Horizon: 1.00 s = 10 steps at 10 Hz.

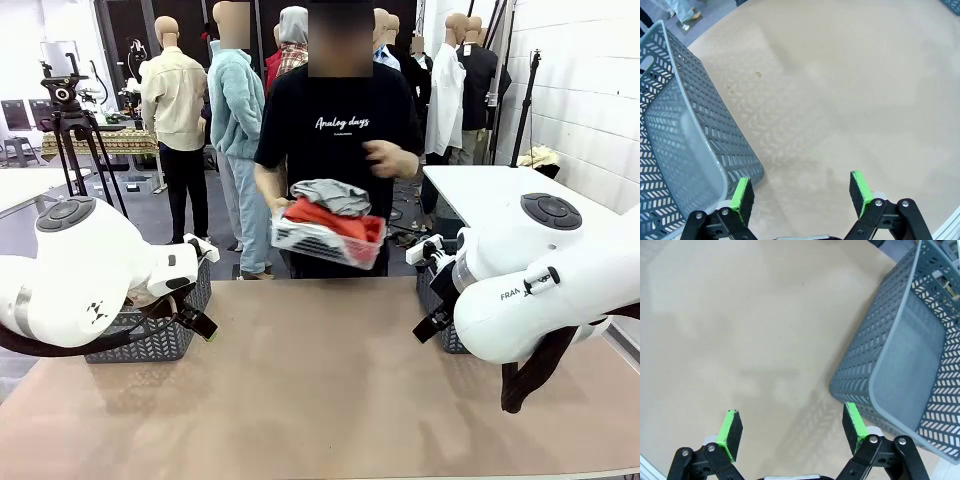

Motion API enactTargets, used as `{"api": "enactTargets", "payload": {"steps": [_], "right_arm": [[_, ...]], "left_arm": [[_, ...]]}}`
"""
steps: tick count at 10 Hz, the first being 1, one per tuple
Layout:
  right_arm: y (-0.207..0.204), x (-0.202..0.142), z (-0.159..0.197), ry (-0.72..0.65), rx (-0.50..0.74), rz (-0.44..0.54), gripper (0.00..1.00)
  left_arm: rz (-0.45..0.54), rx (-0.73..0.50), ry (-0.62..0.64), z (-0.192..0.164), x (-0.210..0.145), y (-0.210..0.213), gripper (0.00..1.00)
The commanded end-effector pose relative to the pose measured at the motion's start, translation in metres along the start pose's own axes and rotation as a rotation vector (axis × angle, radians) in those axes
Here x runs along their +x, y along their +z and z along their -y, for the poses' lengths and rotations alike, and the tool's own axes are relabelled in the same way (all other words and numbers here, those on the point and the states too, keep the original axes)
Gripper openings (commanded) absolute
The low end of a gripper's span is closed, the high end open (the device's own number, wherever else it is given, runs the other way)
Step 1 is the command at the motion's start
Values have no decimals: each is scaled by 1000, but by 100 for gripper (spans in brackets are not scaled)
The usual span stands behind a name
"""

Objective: Sort the tops and bottoms.
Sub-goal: Lift clothes from the center of the table with your left hand.

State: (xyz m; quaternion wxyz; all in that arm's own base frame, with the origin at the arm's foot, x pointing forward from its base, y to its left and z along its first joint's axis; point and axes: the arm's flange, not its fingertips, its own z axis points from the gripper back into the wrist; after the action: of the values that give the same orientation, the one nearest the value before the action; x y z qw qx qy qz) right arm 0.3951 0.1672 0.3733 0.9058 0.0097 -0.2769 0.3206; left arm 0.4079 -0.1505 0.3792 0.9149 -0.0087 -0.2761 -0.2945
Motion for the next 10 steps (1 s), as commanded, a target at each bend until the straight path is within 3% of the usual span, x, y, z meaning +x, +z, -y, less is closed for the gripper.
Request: {"api": "enactTargets", "payload": {"steps": [1,10], "right_arm": [[0,0,0,0,0,0,100],[0,0,0,0,0,0,100]], "left_arm": [[3,2,3,-1,0,1,100],[0,0,0,0,0,0,100]]}}
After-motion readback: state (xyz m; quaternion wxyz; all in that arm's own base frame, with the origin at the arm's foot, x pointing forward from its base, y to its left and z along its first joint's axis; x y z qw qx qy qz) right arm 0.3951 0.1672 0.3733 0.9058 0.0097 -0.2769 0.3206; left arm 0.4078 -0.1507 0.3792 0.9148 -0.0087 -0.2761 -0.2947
